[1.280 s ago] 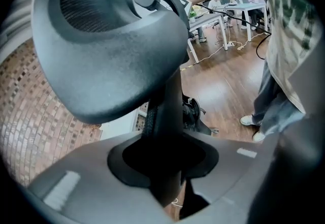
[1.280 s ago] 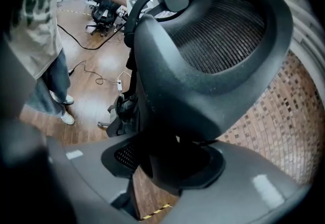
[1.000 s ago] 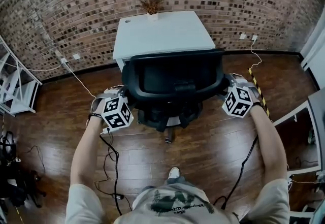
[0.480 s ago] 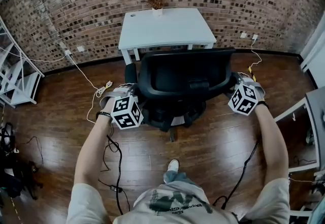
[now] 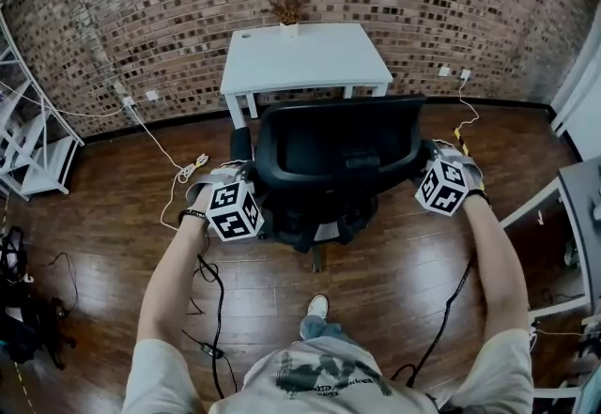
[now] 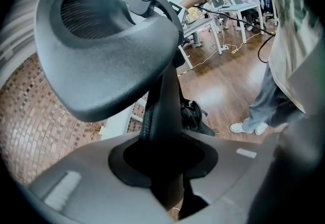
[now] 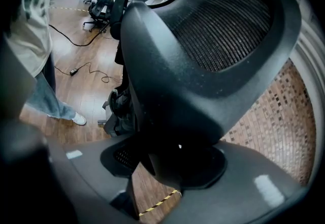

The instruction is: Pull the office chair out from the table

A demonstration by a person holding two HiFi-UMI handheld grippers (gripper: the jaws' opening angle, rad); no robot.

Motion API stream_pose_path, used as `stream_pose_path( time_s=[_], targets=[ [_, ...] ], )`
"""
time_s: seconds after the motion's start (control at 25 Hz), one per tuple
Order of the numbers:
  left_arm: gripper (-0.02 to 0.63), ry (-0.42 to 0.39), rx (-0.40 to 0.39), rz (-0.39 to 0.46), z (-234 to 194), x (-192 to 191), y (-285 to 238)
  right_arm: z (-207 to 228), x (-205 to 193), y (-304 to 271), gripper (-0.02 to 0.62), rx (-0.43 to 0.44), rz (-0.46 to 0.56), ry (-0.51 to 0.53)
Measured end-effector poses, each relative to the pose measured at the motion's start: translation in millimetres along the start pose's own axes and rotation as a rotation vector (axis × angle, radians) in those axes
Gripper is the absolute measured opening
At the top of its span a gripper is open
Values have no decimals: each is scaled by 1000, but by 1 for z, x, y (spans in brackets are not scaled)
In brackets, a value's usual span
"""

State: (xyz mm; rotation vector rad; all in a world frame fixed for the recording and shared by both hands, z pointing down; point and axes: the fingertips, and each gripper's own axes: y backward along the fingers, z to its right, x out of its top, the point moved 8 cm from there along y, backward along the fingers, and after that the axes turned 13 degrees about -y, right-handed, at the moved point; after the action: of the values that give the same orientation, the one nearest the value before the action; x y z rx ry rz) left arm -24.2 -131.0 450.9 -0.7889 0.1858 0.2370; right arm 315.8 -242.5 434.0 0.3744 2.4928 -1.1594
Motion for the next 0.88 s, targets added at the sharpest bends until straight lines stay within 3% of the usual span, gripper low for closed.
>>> stream_pose_path(
  time_s=[0.28, 0.4, 0.88],
  targets=[
    [144, 15, 26, -25, 2, 1, -3, -2, -3, -1, 221, -24, 22, 8],
    [184, 21, 30, -64, 3, -2, -1, -2, -1, 1, 221, -49, 30, 7],
    [230, 141, 220, -68, 9, -6, 31, -21, -5, 58, 222, -159, 72, -81]
  ],
)
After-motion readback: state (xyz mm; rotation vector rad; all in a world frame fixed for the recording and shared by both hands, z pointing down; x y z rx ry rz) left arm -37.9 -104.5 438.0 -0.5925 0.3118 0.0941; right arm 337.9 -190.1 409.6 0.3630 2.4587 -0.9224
